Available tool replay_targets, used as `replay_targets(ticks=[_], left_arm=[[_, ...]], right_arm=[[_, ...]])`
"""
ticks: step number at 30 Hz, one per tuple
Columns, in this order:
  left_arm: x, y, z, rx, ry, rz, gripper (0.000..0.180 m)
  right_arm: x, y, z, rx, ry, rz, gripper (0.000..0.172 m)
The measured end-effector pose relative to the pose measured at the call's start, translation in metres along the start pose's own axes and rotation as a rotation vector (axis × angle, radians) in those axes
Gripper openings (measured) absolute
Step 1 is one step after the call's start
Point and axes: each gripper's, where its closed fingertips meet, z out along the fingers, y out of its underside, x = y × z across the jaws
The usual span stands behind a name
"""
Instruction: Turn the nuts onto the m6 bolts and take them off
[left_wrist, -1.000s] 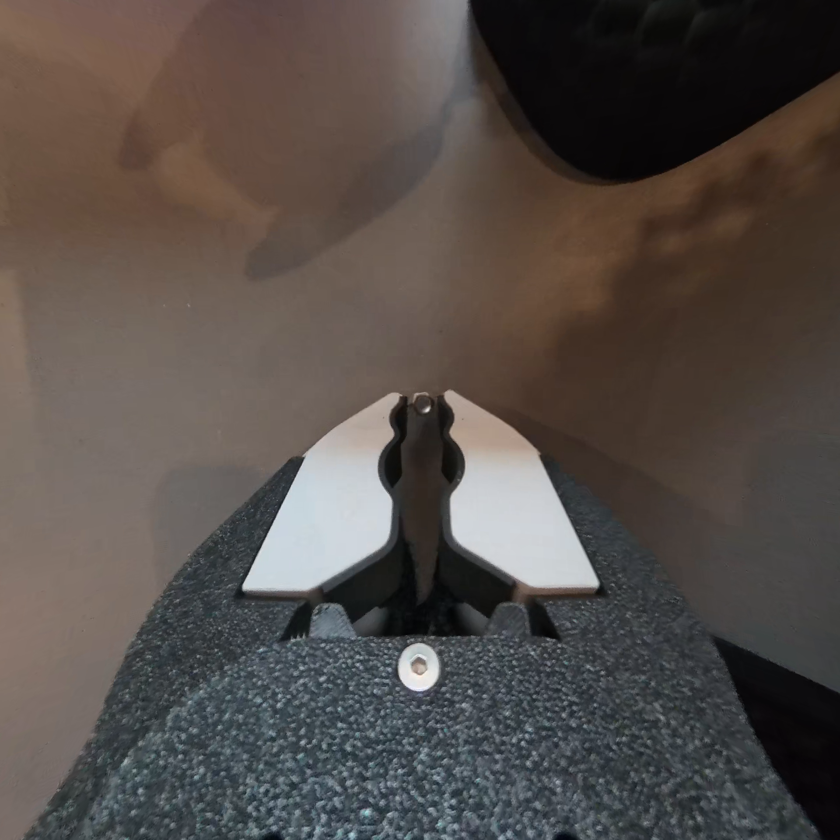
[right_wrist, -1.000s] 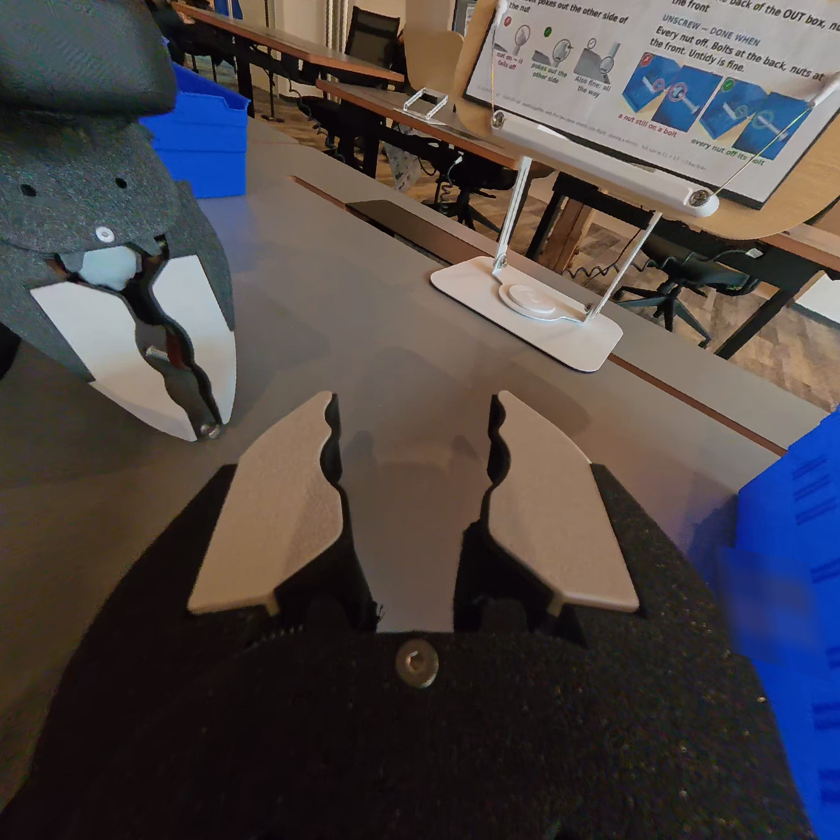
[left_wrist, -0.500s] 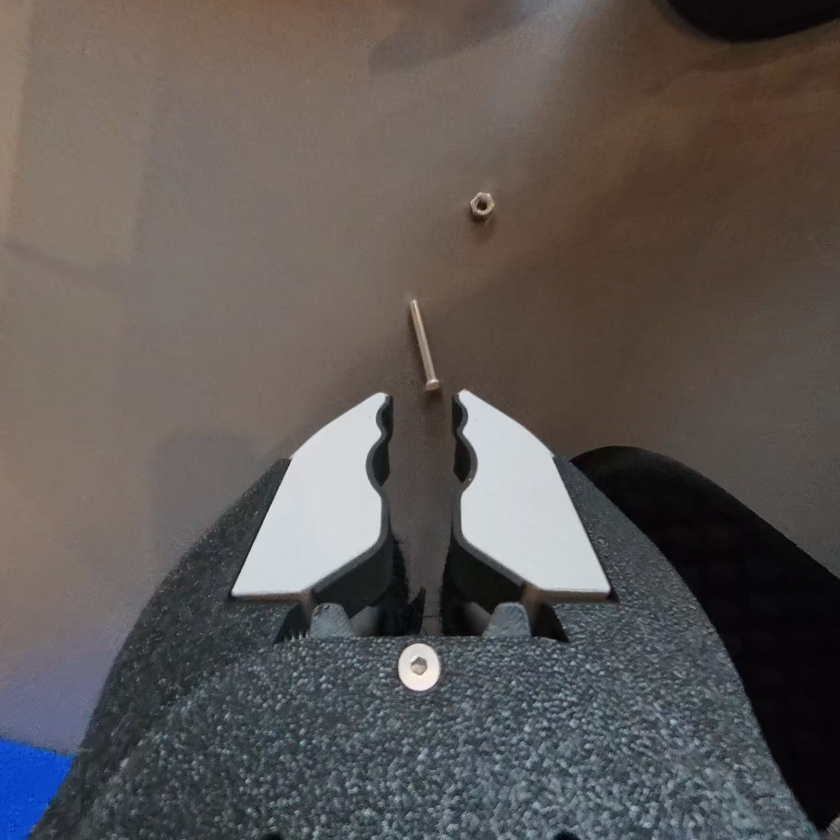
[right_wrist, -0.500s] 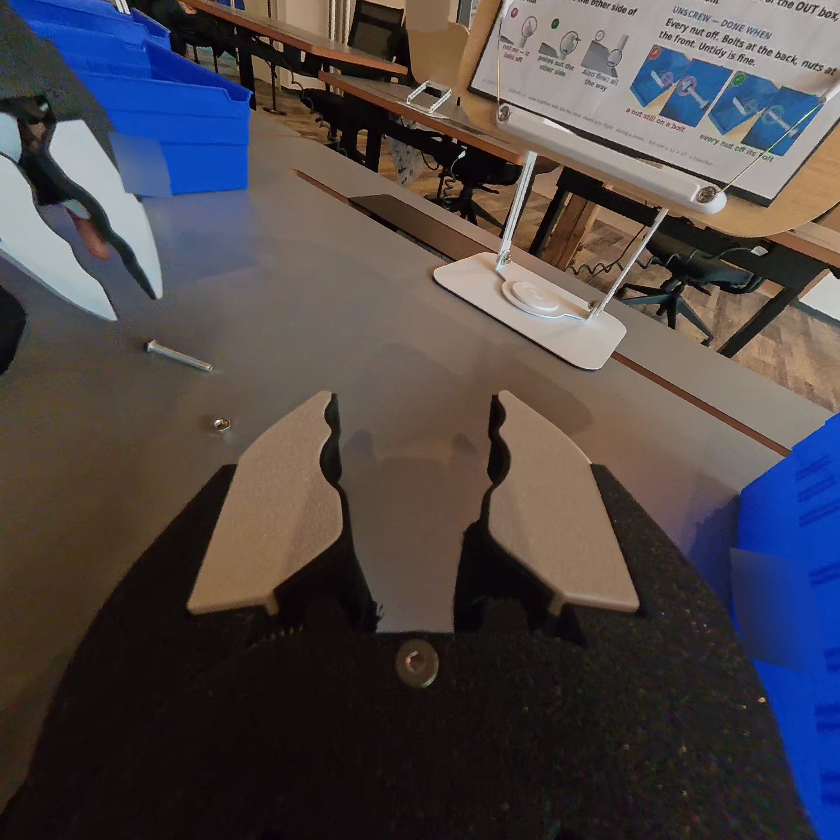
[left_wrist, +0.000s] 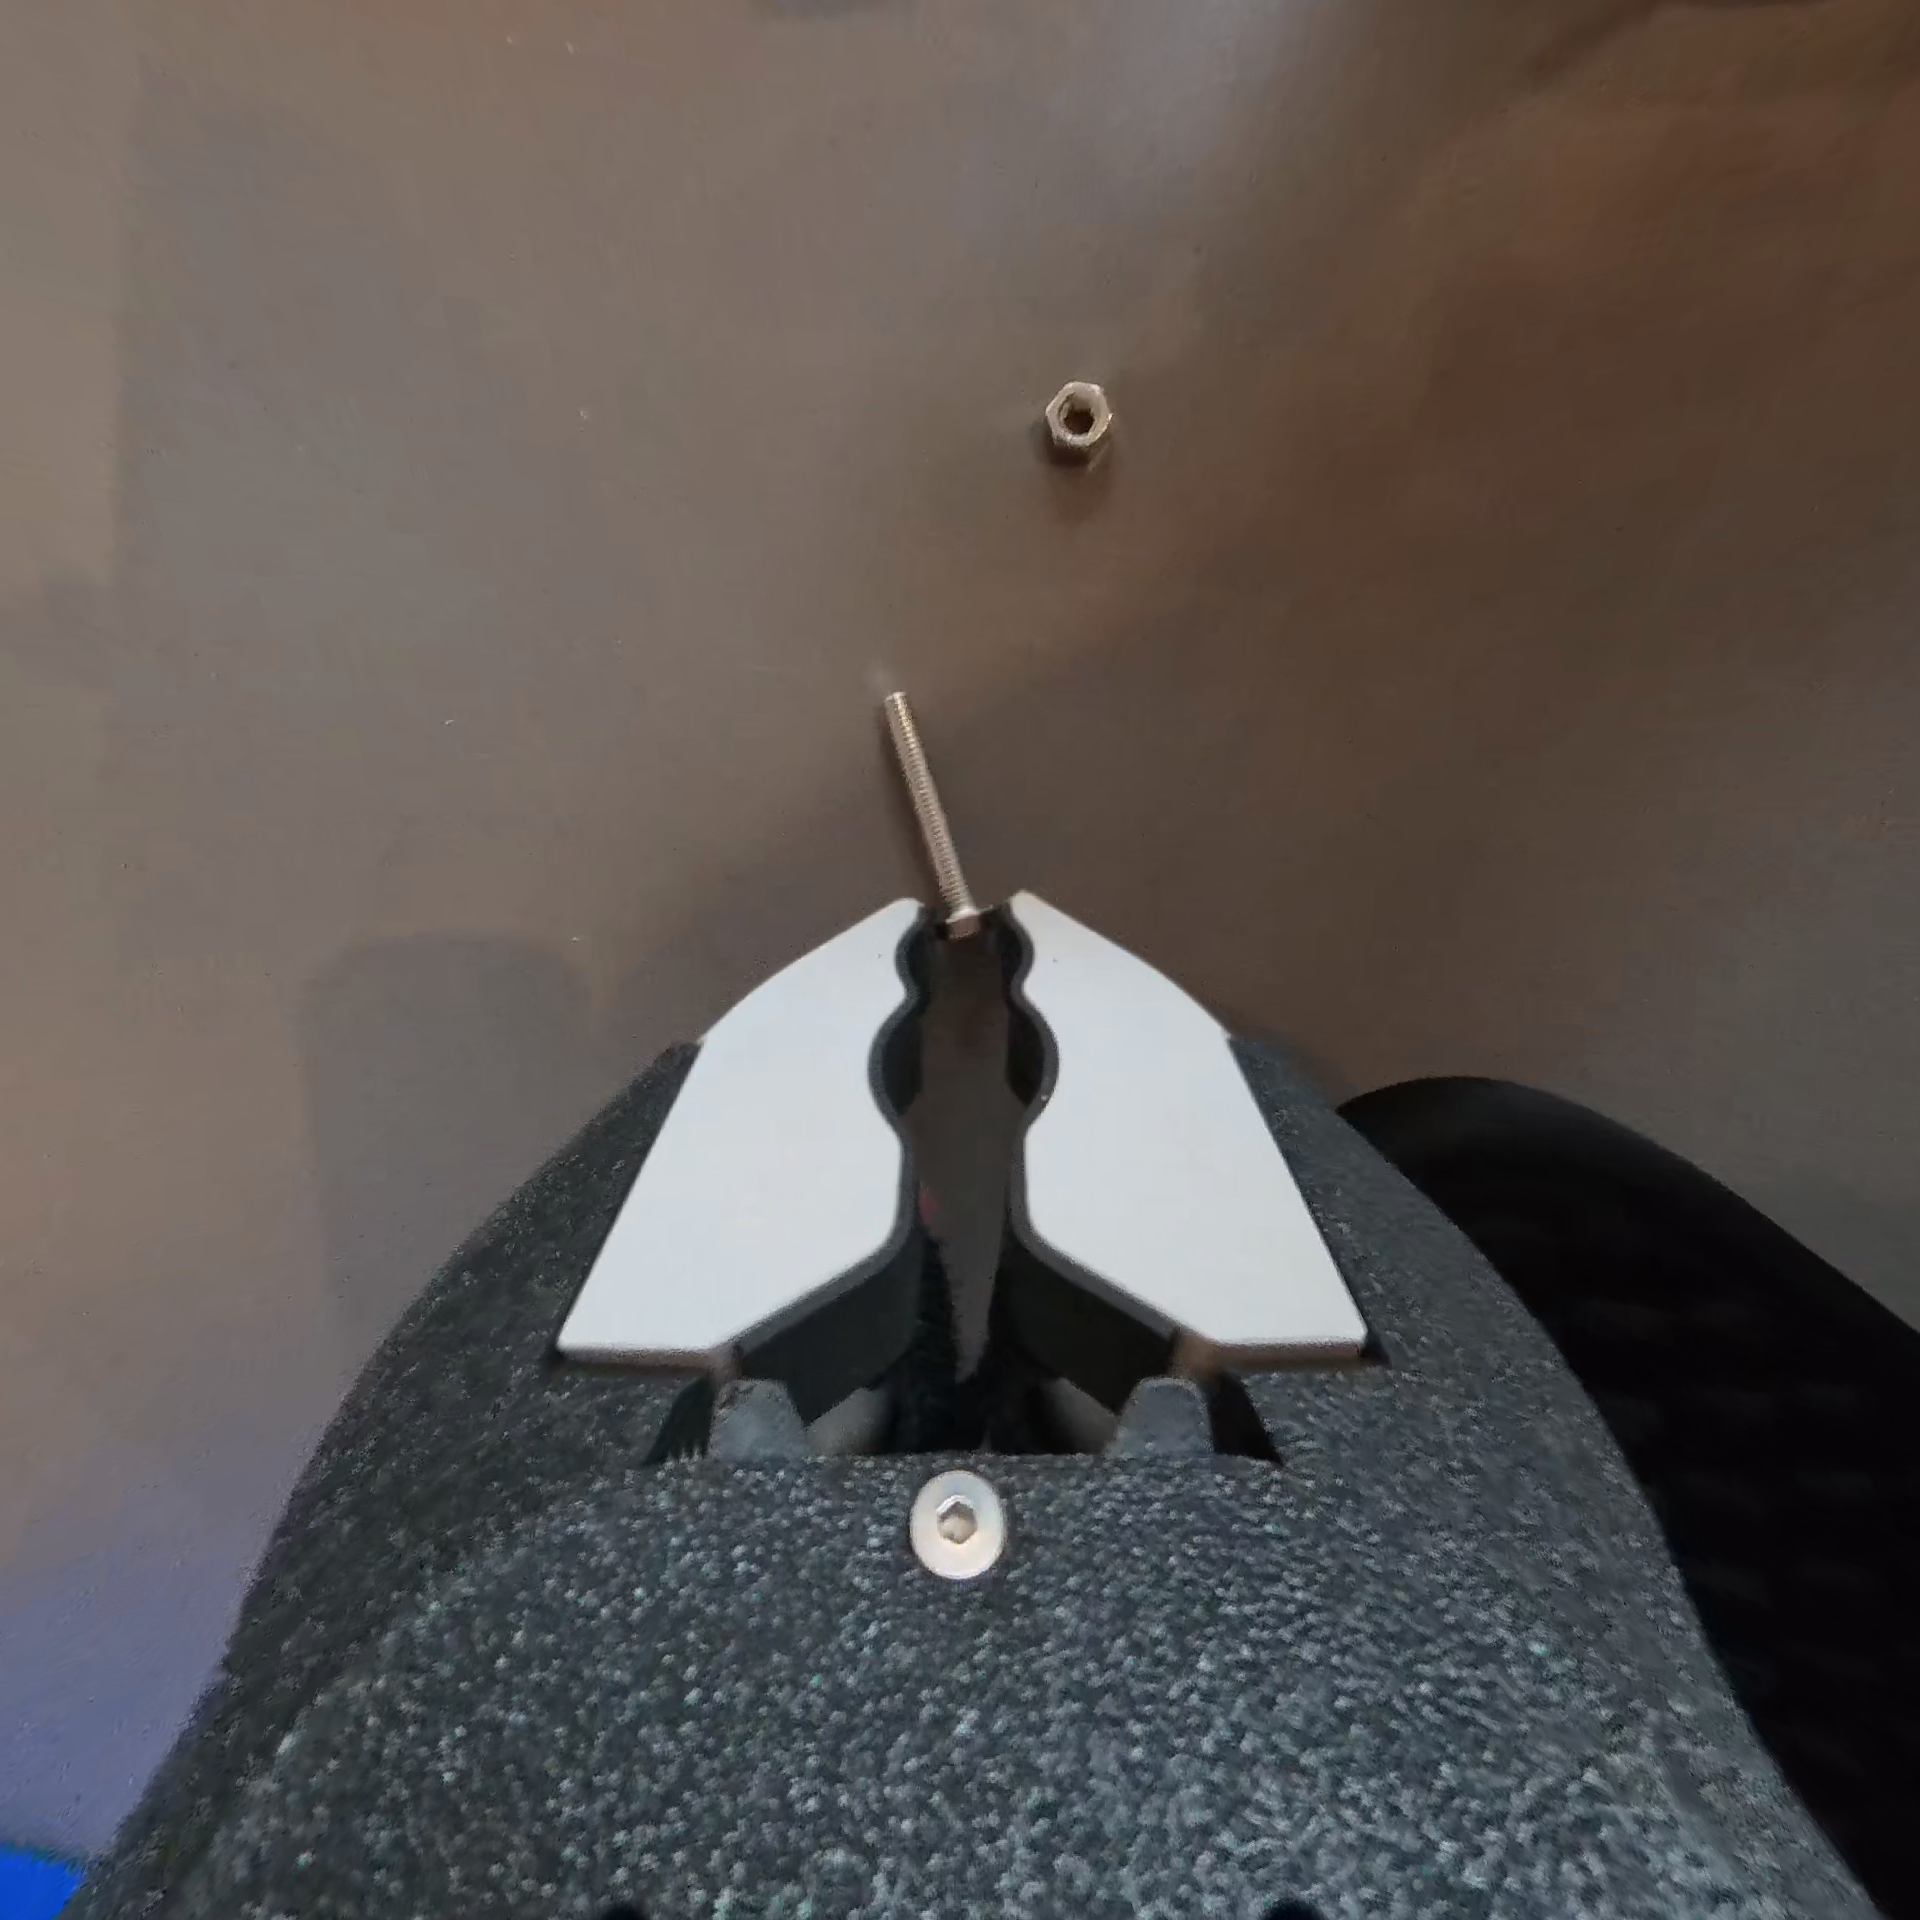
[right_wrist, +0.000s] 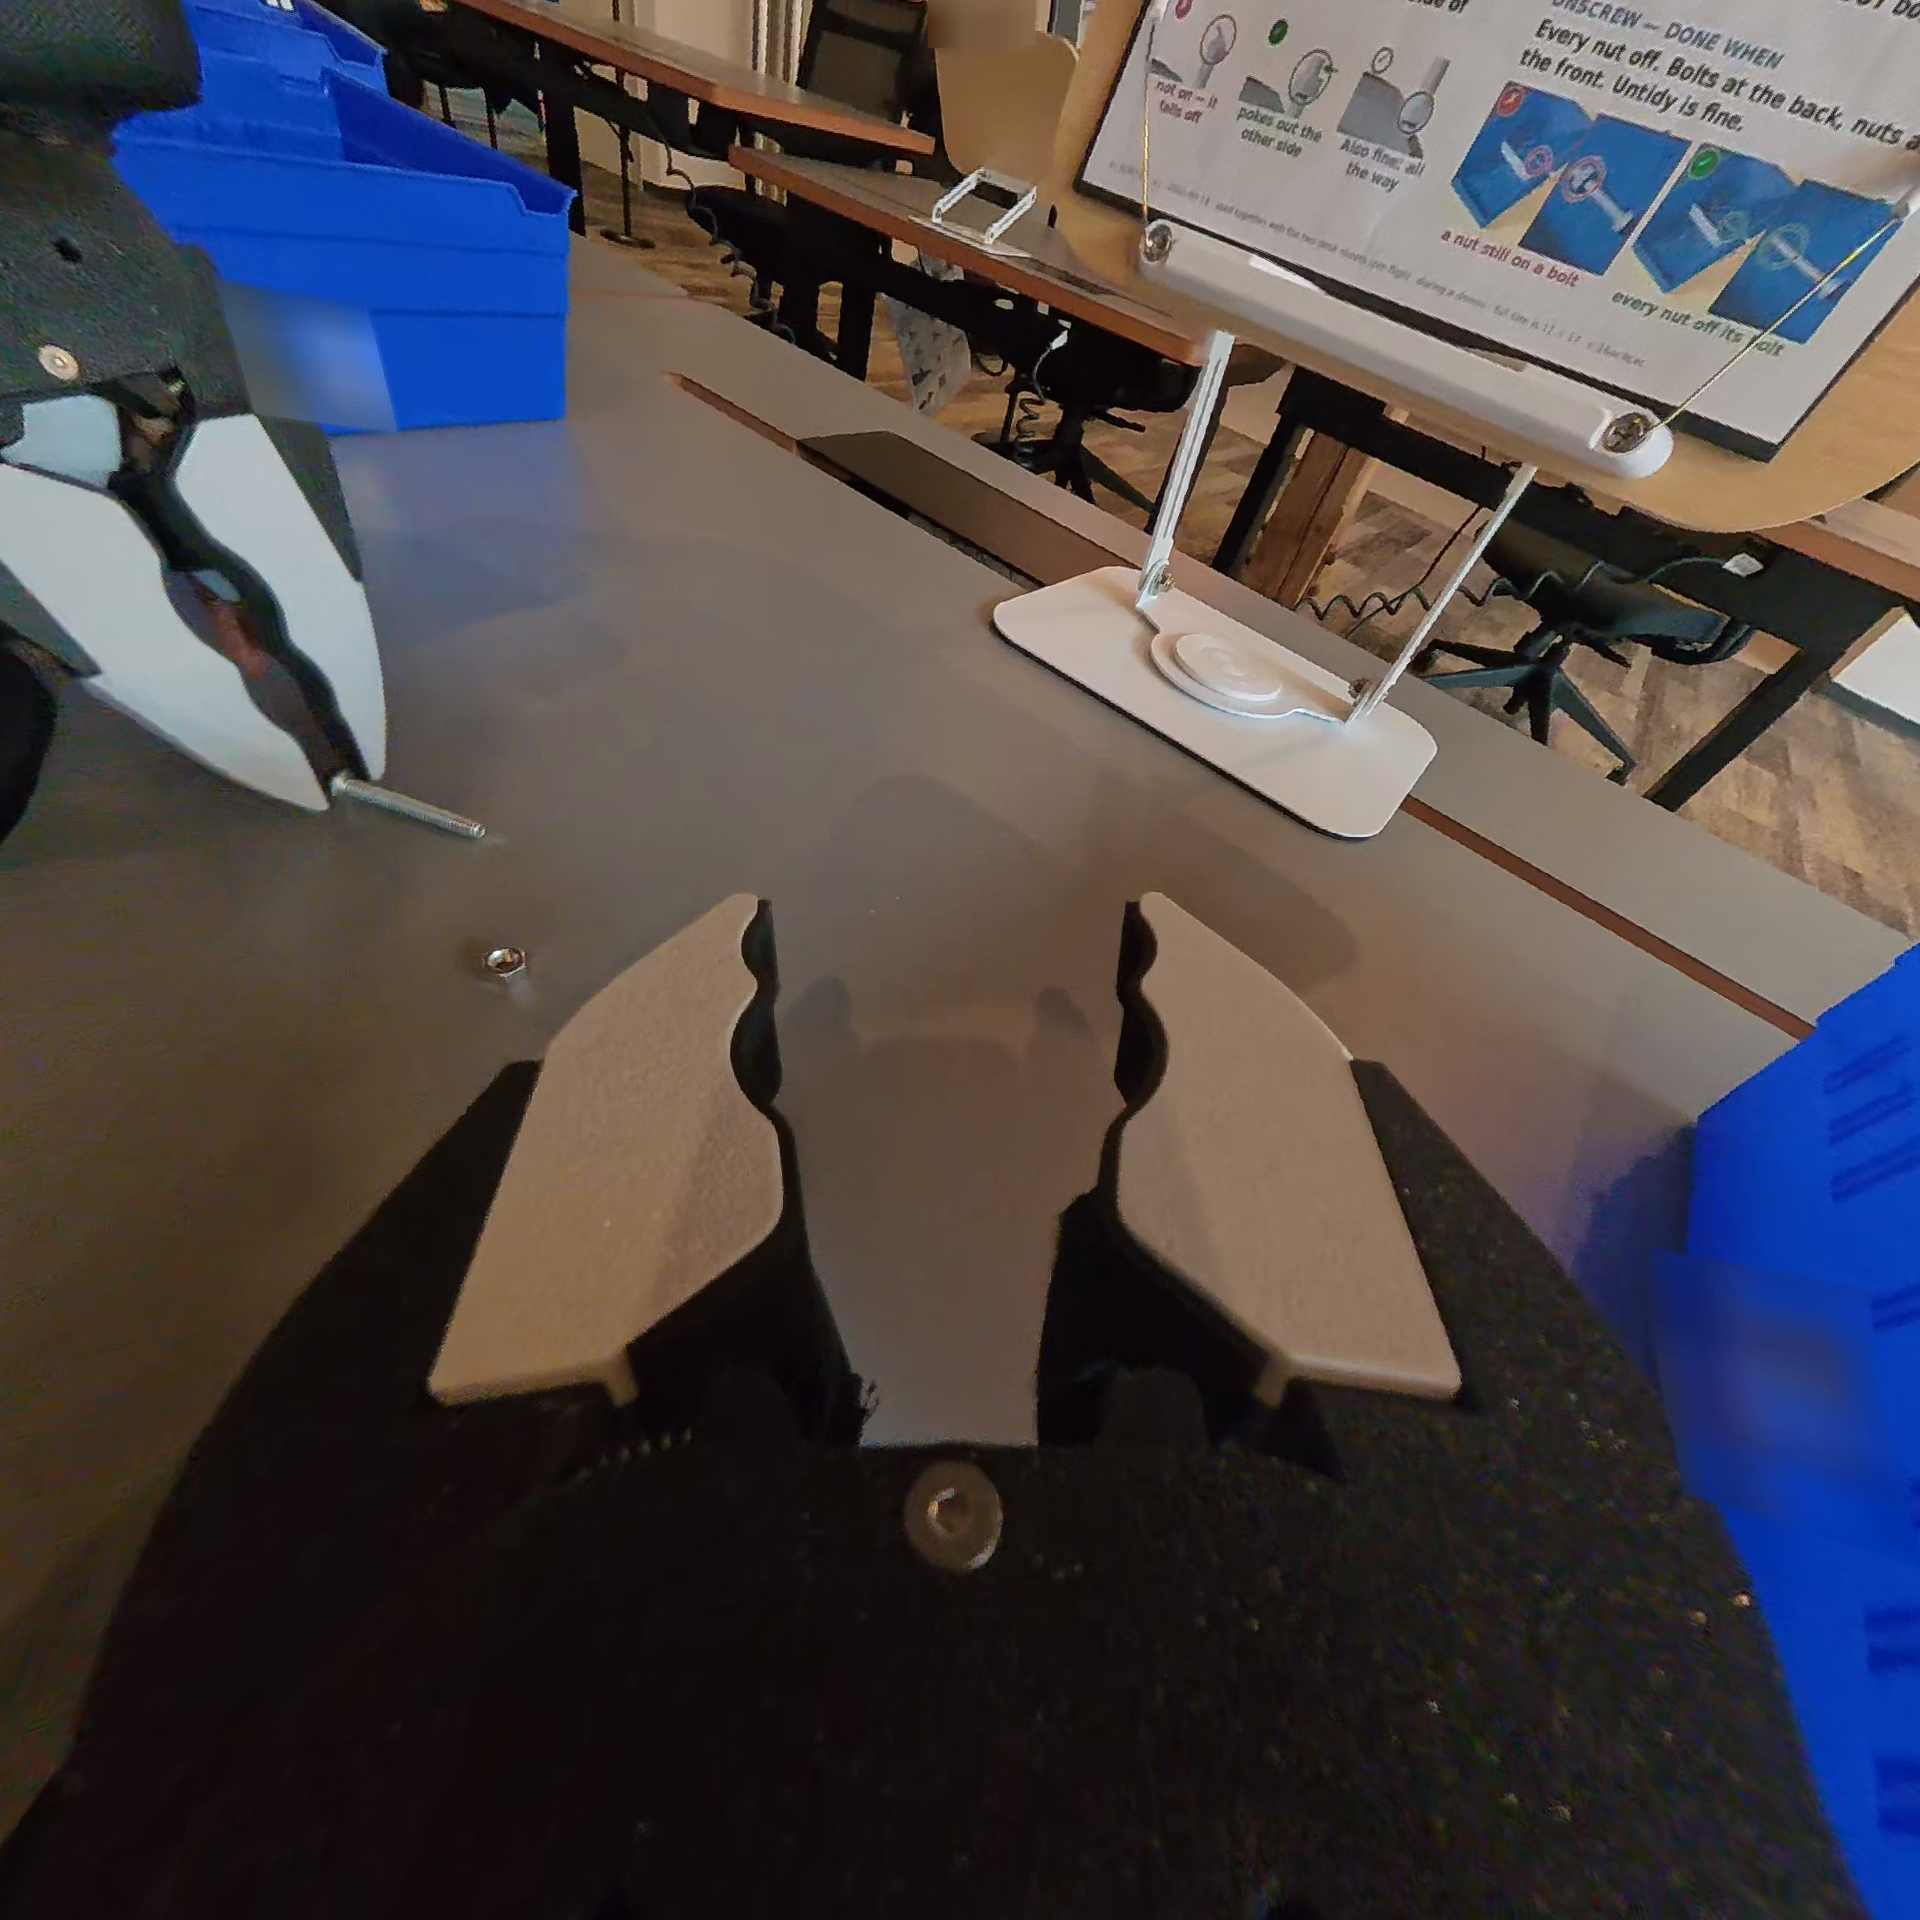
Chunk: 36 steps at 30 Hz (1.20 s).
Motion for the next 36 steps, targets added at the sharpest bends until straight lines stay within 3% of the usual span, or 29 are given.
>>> replay_targets(ticks=[4, 12, 16, 20, 24, 29, 33, 36], left_arm=[[-0.010, -0.008, -0.001, 0.080, -0.067, 0.010, 0.010], [0.012, -0.103, -0.067, 0.923, -0.058, 0.016, 0.010], [0.034, -0.126, -0.081, 1.162, 0.016, 0.025, 0.009], [0.051, -0.135, -0.071, 1.196, 0.083, 0.046, 0.010], [0.059, -0.141, -0.064, 1.190, 0.103, 0.072, 0.010], [0.063, -0.142, -0.060, 1.180, 0.117, 0.084, 0.010], [0.061, -0.140, -0.054, 1.146, 0.088, 0.084, 0.011], [0.059, -0.137, -0.047, 1.108, 0.076, 0.062, 0.021]], right_arm=[[-0.004, 0.002, 0.001, -0.010, -0.014, -0.013, 0.064], [-0.052, -0.019, -0.002, 0.110, -0.334, 0.121, 0.054], [-0.070, -0.053, -0.019, 0.303, -0.554, 0.315, 0.046], [-0.075, -0.072, -0.035, 0.413, -0.693, 0.434, 0.036], [-0.082, -0.067, -0.032, 0.369, -0.710, 0.411, 0.029], [-0.092, -0.061, -0.029, 0.327, -0.742, 0.390, 0.006], [-0.093, -0.058, -0.028, 0.285, -0.724, 0.358, 0.005], [-0.093, -0.060, -0.030, 0.307, -0.690, 0.304, 0.005]])
